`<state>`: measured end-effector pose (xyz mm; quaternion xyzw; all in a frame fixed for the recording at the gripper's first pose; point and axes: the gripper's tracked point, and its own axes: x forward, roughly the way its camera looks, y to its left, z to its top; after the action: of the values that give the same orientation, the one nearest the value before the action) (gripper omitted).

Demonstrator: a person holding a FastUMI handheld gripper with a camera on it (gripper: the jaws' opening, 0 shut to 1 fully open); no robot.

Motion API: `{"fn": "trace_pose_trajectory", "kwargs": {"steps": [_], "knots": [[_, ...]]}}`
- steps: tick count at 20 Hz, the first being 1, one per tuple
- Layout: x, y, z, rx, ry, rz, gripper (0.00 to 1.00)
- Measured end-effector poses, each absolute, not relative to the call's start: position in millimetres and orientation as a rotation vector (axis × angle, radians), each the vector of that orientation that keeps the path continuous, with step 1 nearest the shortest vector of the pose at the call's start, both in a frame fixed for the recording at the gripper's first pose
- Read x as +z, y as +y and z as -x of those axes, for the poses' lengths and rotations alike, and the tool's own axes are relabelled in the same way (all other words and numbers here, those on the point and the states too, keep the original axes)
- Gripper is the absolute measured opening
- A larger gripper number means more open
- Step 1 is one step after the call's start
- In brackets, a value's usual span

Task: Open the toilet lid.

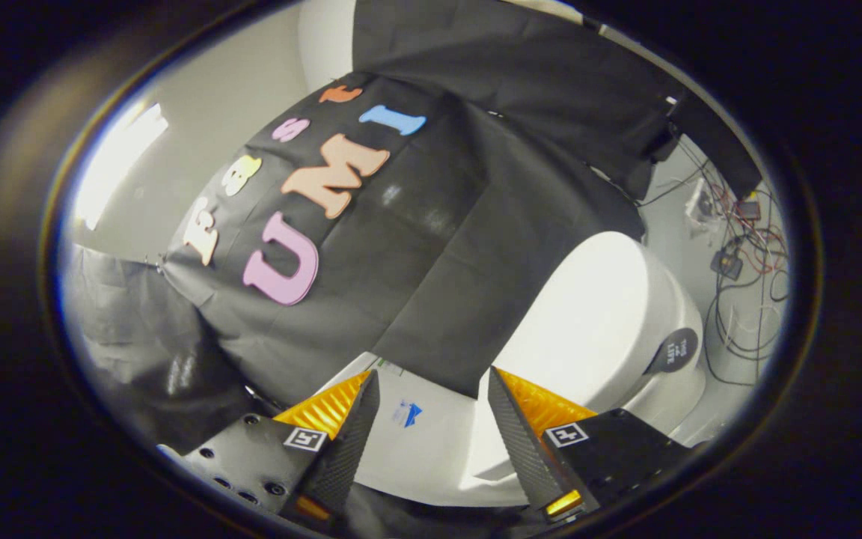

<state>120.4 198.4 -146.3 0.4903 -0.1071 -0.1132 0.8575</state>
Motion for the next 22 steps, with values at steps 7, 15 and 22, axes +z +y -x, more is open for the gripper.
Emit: {"fn": "trace_pose_trajectory", "kwargs": {"steps": [7, 15, 22], "knots": [[-188, 192, -109, -0.381, -0.224, -1.187, 0.9], [-239, 202, -110, -0.471, -0.139, -1.318, 0.9], [-282, 155, -102, -0.619, -0.145, -1.451, 0.72]]}}
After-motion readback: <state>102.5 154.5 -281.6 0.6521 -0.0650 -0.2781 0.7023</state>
